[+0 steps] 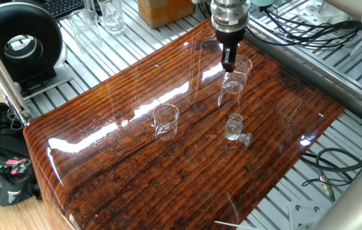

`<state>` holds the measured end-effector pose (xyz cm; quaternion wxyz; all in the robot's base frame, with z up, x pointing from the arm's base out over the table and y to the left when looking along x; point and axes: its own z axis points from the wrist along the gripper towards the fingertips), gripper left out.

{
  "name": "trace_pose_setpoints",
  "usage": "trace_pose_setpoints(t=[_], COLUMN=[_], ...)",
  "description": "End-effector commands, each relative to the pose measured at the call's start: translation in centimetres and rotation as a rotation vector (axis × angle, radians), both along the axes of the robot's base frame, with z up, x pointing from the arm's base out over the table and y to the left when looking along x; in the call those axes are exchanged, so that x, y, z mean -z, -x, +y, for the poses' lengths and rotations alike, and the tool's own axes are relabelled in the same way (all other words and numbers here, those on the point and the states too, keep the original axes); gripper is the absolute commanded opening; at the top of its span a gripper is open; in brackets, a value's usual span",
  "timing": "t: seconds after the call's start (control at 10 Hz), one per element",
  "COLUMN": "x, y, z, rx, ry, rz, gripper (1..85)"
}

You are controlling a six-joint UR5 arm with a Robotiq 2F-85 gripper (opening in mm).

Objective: Transfer liquid using a dropper

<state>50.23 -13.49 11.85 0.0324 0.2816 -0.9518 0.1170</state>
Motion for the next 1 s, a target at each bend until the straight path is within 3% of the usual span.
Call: trace_pose_setpoints(t=[0.0, 0.3, 0.5, 0.9], x=[0.2, 0.7, 0.4, 0.5], y=[-0.3, -0.3, -0.2, -0.4], z=[1.2, 0.9, 0.1, -0.1], rx=[0.018, 0.039, 0.036, 0.047], ry=[-0.006, 0.065, 0.090, 0.082], rz=[-0.035, -0.058, -0.057, -0.067], gripper=[33.7, 33.3, 33.0, 32.0])
